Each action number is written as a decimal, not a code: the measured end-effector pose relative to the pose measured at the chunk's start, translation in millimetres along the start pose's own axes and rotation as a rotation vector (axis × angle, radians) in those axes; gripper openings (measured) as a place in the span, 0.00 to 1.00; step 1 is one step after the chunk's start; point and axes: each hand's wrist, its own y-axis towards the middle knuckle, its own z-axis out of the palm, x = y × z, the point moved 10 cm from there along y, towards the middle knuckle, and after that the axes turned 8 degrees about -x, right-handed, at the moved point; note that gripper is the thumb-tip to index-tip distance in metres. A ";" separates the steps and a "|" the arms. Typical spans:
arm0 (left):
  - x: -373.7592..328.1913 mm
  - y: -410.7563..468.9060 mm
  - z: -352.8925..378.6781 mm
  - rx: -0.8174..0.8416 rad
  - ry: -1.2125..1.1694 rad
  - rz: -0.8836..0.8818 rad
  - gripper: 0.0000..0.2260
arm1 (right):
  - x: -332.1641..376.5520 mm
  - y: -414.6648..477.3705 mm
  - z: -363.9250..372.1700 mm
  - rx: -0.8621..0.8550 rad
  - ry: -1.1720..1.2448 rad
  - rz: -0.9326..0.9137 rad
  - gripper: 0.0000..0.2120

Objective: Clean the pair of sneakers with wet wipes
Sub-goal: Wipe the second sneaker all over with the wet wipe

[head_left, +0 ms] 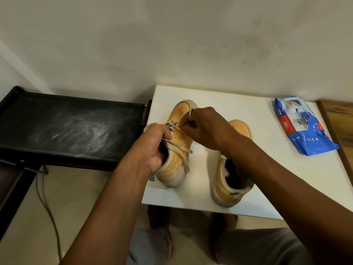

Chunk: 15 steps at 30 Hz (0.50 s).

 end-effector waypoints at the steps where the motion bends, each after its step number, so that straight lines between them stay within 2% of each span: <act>1: 0.4 -0.1 0.1 0.008 -0.010 -0.003 0.09 | 2.5 -4.1 5.5 0.083 0.091 0.009 0.08; 3: -0.1 -1.3 2.6 0.037 -0.038 -0.010 0.09 | 9.5 -13.8 12.2 0.207 0.244 0.029 0.06; 4: -0.2 -1.0 3.4 0.046 -0.051 -0.011 0.09 | 9.7 -14.5 12.6 0.202 0.245 0.029 0.06; 7: 0.6 1.2 3.3 0.043 -0.057 -0.007 0.10 | 1.3 -3.1 -1.2 -0.030 0.004 0.019 0.07; 9: 0.1 1.8 3.0 0.049 -0.077 -0.005 0.10 | -1.0 -1.3 -4.3 -0.087 -0.023 0.041 0.08; 13: -1.9 2.0 3.3 0.085 -0.159 -0.013 0.12 | 13.2 -16.7 11.6 0.147 0.250 0.020 0.06; 15: -2.3 2.4 3.5 0.076 -0.161 -0.010 0.12 | 10.5 -15.6 9.4 0.105 0.218 0.016 0.06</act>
